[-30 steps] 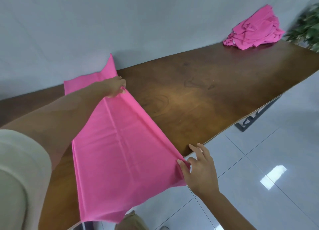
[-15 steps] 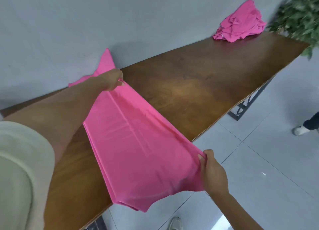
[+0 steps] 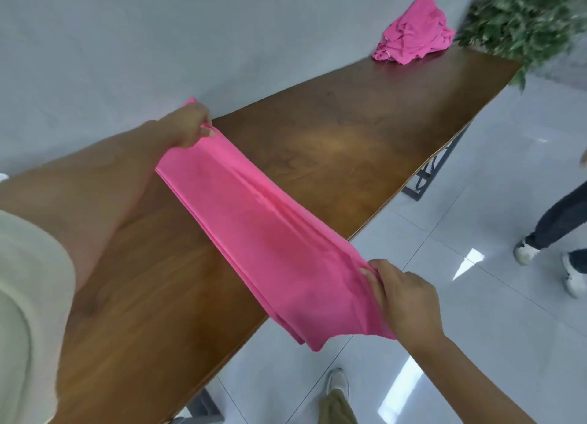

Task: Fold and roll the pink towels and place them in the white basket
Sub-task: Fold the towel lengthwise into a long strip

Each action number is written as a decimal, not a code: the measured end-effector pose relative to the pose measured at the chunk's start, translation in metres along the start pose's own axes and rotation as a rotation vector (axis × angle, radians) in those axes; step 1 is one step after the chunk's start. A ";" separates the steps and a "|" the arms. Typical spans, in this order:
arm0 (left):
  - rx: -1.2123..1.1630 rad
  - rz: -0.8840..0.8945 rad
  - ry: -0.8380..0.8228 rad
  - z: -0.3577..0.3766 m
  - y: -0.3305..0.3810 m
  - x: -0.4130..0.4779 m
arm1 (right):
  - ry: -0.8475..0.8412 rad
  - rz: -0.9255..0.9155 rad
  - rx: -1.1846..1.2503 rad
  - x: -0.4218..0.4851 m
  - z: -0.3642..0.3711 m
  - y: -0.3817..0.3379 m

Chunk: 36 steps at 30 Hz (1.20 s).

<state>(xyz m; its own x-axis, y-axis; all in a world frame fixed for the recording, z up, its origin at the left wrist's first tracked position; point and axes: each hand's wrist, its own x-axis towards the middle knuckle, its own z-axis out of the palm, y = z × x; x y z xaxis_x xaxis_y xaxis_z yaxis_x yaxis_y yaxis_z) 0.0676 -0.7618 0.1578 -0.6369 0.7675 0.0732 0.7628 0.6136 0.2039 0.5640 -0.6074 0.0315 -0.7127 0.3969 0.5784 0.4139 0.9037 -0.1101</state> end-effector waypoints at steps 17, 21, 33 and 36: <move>0.207 -0.182 -0.199 0.045 -0.040 -0.090 | -0.307 -0.299 0.150 -0.069 0.008 -0.083; 0.143 -0.074 -0.229 0.068 -0.001 -0.095 | -0.349 -0.289 0.137 -0.064 0.008 -0.074; -0.033 -0.120 -0.188 0.170 0.130 -0.145 | -0.698 0.349 0.319 -0.042 0.023 -0.035; -0.004 -0.137 -0.153 0.176 0.135 -0.148 | -0.799 0.434 0.358 -0.036 0.044 -0.018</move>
<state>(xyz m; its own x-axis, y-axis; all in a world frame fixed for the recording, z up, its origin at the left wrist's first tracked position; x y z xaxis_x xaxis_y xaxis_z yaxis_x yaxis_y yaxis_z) 0.2850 -0.7598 0.0025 -0.7097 0.6967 -0.1048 0.6700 0.7134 0.2053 0.5572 -0.6304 -0.0233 -0.7676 0.5792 -0.2744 0.6284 0.5962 -0.4996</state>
